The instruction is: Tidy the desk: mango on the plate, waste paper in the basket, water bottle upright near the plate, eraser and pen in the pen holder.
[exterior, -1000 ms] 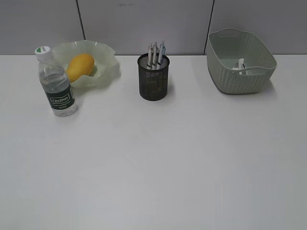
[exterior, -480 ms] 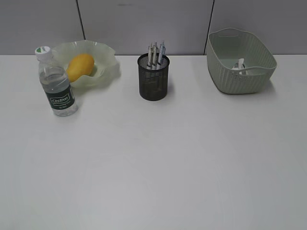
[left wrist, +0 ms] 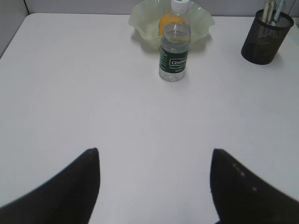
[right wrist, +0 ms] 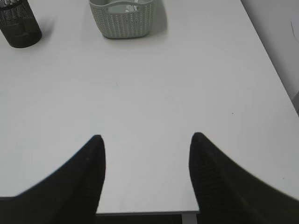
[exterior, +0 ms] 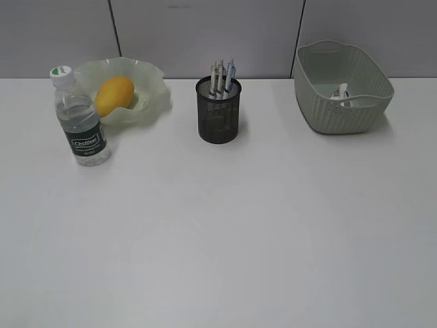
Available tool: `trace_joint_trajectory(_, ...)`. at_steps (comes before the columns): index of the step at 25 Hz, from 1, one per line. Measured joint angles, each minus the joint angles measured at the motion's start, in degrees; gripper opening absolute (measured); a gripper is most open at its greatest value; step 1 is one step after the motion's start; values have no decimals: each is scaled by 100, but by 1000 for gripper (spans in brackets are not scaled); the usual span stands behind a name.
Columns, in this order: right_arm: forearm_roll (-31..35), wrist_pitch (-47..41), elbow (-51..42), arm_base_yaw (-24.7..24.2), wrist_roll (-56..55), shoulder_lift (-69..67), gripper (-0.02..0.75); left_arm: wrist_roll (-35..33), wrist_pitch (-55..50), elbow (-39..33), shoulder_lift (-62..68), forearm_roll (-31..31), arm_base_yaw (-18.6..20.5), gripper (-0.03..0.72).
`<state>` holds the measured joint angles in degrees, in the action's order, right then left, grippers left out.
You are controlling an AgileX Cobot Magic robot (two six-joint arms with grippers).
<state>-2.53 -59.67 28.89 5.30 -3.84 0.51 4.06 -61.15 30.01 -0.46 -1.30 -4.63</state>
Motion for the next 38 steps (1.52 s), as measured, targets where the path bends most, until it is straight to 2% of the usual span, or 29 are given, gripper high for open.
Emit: trace_joint_trajectory(38,0,0,0,0,0,0,449,0,0,0,0,0,0,559)
